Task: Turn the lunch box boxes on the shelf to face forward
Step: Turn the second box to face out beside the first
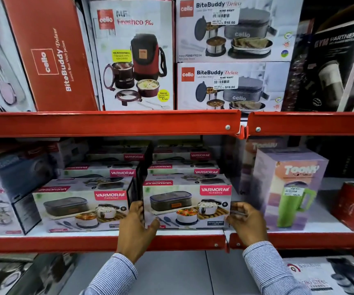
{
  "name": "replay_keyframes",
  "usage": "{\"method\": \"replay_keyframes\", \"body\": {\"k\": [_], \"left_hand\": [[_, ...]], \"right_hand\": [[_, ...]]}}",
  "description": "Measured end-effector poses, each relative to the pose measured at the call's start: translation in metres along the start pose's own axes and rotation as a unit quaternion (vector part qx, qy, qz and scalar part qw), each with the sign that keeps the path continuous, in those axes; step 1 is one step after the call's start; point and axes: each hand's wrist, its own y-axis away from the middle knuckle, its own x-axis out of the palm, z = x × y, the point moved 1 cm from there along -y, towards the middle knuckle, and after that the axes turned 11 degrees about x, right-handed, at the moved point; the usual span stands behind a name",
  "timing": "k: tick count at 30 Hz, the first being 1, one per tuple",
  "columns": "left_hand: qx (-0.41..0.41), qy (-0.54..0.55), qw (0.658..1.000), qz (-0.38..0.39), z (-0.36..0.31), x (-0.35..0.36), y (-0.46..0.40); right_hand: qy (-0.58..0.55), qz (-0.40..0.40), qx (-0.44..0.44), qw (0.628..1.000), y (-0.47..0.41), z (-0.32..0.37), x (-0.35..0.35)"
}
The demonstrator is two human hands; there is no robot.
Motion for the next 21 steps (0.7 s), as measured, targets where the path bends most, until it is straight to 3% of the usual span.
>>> {"method": "replay_keyframes", "body": {"k": [21], "left_hand": [[0.012,-0.054,0.998,-0.03,0.017,-0.002,0.001]], "right_hand": [[0.054,-0.003,-0.033,0.998,0.016,-0.002,-0.001]]}}
